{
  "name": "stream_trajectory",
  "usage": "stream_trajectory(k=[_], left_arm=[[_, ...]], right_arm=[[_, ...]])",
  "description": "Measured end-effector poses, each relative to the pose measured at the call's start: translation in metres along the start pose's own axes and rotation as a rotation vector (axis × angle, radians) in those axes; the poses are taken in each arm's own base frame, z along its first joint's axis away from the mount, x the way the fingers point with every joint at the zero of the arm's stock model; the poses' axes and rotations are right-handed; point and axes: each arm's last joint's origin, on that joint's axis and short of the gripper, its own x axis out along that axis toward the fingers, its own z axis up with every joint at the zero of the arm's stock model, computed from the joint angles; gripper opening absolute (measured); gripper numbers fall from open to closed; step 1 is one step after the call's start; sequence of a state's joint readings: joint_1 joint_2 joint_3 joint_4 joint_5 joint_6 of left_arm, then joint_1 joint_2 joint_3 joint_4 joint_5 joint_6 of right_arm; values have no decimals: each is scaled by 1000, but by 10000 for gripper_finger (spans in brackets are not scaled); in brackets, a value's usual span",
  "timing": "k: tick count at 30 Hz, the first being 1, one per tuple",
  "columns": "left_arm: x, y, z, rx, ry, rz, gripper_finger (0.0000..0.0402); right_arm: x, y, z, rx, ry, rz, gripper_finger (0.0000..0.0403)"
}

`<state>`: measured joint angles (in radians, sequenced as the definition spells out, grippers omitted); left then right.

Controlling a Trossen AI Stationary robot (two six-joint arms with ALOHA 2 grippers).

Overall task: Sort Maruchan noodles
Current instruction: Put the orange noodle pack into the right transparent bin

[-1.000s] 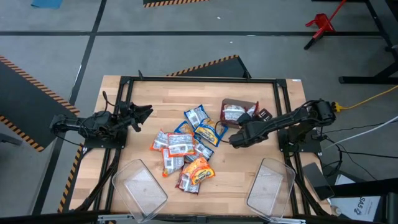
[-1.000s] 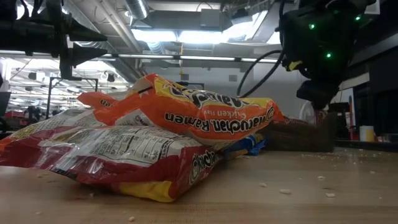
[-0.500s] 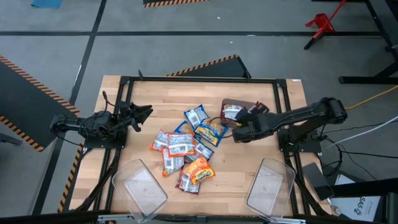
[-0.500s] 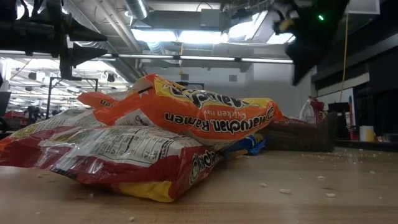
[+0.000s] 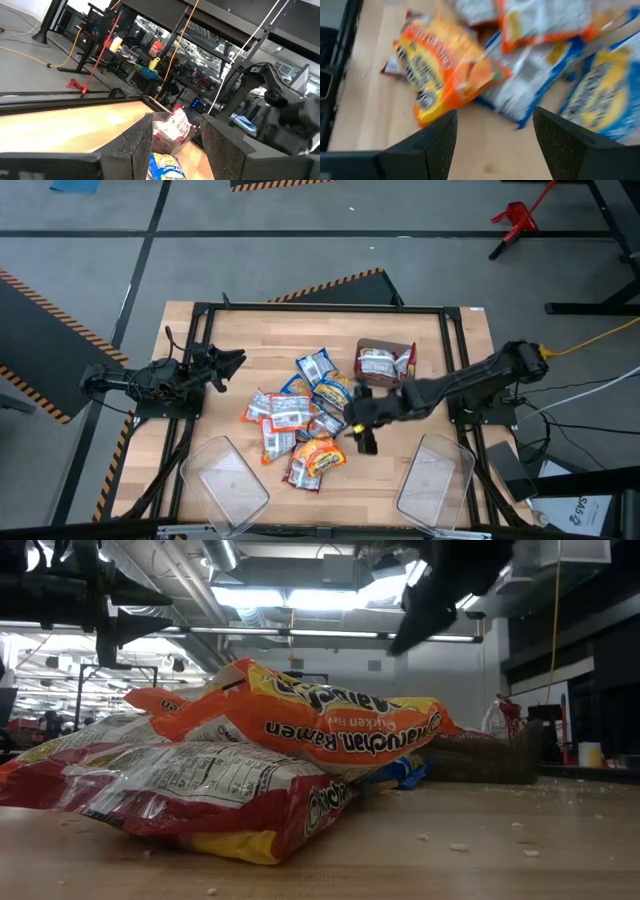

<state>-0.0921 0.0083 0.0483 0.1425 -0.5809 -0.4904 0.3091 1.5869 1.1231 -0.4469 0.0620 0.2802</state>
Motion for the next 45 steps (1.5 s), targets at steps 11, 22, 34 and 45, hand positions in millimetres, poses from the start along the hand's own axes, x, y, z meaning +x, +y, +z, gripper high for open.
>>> stream_trajectory(k=[11,22,34,45], left_arm=[[0,-1,0,-6,10,-18,158],[0,-1,0,-6,11,-19,158],[0,-1,0,-5,11,-19,158],[0,0,0,-4,11,-18,158]], right_arm=[[38,50,-21,17,23,26,246],[77,60,-38,57,61,-15,246],[78,60,-33,62,-23,-71,242],[92,49,-35,107,16,-69,70]])
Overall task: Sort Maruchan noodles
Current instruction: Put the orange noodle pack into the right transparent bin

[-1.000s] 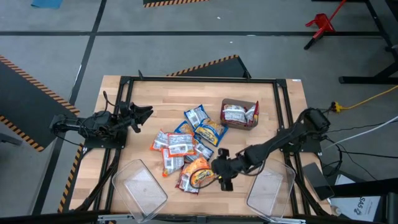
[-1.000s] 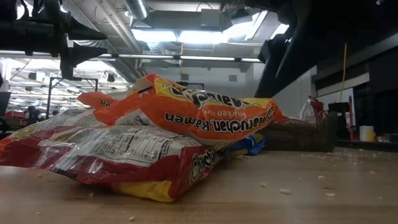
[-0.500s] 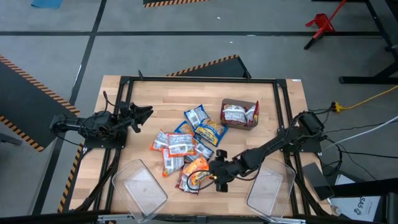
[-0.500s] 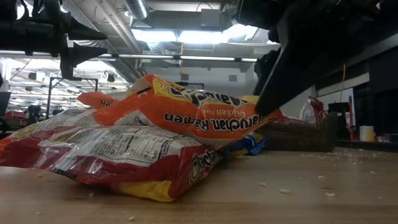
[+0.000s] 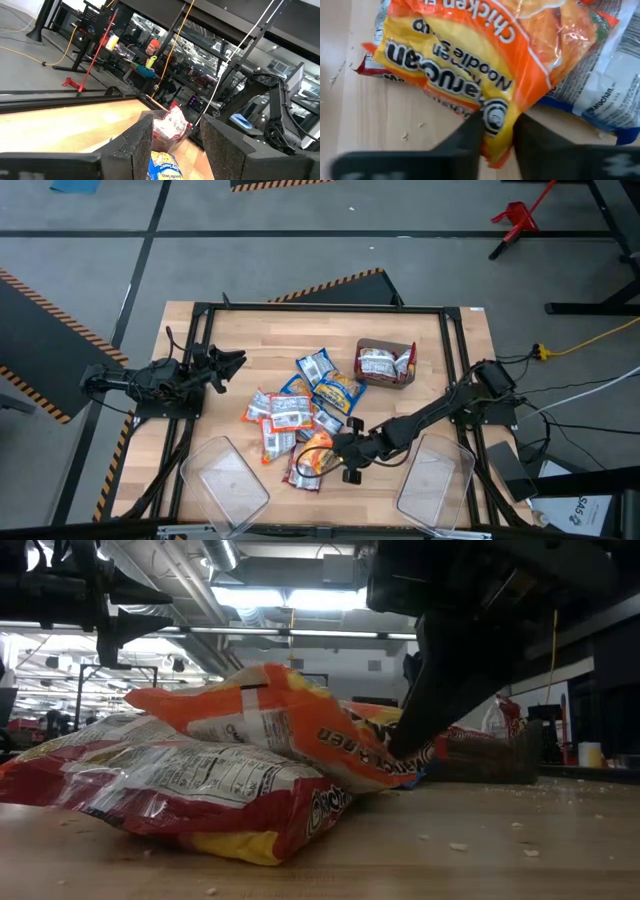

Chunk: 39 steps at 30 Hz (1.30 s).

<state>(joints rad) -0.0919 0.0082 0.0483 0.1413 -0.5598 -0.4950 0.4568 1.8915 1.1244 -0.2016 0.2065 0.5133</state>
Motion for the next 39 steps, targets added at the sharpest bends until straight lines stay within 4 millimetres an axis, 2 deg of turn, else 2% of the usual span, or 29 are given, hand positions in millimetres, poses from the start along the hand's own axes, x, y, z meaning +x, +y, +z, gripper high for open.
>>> stream_trajectory(k=[2,3,8,11,18,23,27,30,39], left_arm=[[0,0,0,0,1,0,158],[0,0,0,0,0,0,158],[0,0,0,0,0,0,158],[0,0,0,-1,0,0,158],[0,0,0,-8,2,-1,158],[0,0,0,-8,1,-2,158],[0,0,0,-7,4,0,158],[0,0,-1,-3,6,2,158],[0,0,-1,3,6,2,158]], right_arm=[[0,0,0,1,0,8,23],[0,1,1,2,-6,13,13],[-4,3,5,41,-19,20,5],[-13,7,16,62,-46,29,1],[-52,7,38,75,-41,-60,0],[-90,12,46,149,-77,-115,0],[-123,19,37,217,-94,-187,0],[-146,26,22,256,-88,-214,0],[-213,55,-40,398,-33,-185,0]])
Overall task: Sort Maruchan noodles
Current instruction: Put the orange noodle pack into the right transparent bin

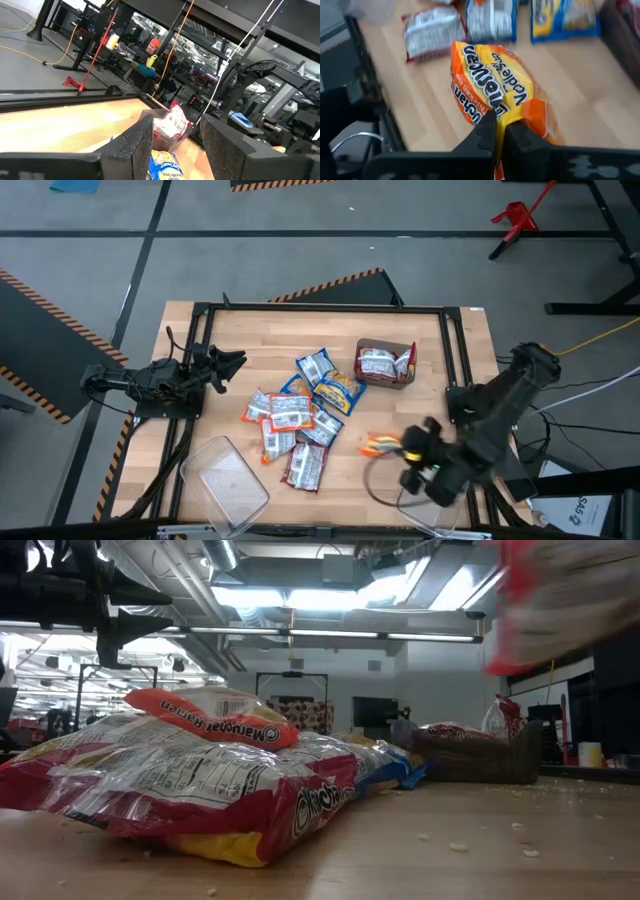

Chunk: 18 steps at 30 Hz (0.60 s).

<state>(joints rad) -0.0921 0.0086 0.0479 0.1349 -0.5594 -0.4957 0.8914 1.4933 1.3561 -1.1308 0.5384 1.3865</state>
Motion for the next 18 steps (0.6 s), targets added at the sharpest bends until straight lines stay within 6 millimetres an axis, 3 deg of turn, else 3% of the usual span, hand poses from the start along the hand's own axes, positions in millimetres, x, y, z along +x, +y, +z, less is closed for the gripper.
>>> stream_trajectory(k=[9,18], left_arm=[[0,0,0,0,-4,7,158],[0,1,0,1,-16,30,158]], right_arm=[[-49,-24,-60,168,73,-66,0],[-62,-32,-95,242,143,-127,0]])
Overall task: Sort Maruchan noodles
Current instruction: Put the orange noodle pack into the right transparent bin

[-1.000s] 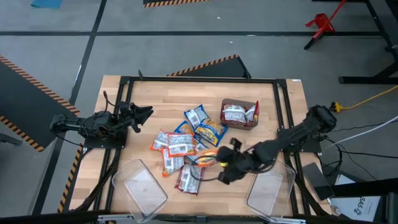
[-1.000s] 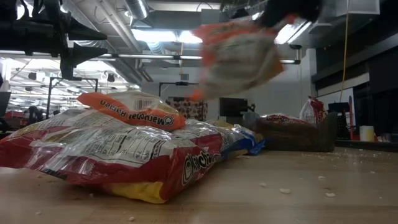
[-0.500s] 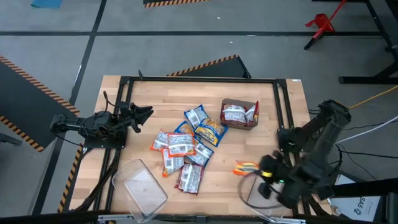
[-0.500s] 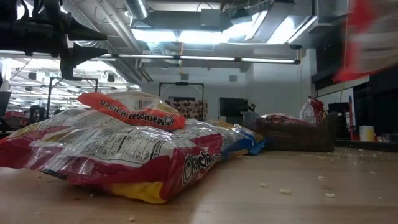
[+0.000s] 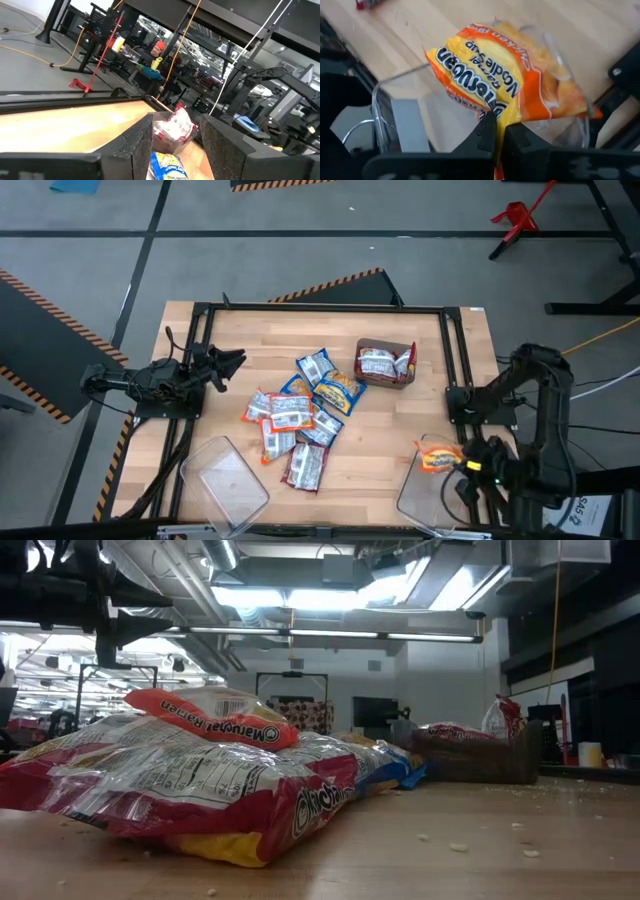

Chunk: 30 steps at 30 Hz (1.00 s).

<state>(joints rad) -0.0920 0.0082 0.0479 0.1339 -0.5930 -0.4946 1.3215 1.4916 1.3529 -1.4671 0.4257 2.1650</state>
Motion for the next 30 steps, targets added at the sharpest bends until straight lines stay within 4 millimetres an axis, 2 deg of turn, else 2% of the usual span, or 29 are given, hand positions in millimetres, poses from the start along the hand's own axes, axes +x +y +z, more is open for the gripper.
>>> stream_trajectory(k=[11,16,20,30], left_arm=[[0,0,0,2,1,3,158],[0,0,0,2,1,3,158],[0,0,0,2,1,3,158],[0,1,0,12,-1,14,158]], right_arm=[[33,18,-32,-54,-4,-104,0],[49,26,-41,-52,-19,-140,0],[56,31,-44,-40,-1,-149,0],[59,32,-48,-30,64,-180,0]])
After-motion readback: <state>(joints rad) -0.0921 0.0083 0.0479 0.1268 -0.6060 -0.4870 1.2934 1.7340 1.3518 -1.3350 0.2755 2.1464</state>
